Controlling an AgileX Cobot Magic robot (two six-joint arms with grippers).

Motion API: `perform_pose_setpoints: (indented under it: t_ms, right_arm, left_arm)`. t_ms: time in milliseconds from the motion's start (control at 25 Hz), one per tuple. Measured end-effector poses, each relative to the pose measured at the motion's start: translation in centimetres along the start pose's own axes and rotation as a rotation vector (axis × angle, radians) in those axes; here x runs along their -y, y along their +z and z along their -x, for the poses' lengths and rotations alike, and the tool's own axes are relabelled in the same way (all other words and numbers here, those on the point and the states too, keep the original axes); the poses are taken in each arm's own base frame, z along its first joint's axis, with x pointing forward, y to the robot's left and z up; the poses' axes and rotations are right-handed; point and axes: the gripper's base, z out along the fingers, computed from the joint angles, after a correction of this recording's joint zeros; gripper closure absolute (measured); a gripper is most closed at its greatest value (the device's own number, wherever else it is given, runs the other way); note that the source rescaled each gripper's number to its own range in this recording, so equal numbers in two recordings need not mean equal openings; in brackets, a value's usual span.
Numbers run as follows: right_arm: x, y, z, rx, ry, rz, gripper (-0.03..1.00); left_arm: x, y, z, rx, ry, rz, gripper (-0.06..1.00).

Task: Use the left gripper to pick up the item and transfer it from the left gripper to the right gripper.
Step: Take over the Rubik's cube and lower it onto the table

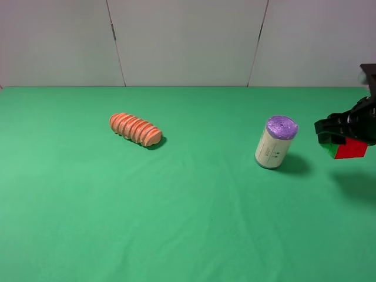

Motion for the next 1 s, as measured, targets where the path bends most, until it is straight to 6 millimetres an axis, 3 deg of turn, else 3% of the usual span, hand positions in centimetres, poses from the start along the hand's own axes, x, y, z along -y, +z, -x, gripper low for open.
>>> perform_pose_setpoints:
  t_ms: [600,1000]
  right_arm:
    - [0.0,5.0,0.2,0.047,-0.005,-0.004,0.97]
    - [0.0,7.6,-0.9,-0.022,-0.023,0.001,0.97]
  left_arm:
    - [0.0,0.0,0.0,0.0,0.0,0.0,-0.01]
    - [0.0,0.0,0.0,0.0,0.0,0.0,-0.01]
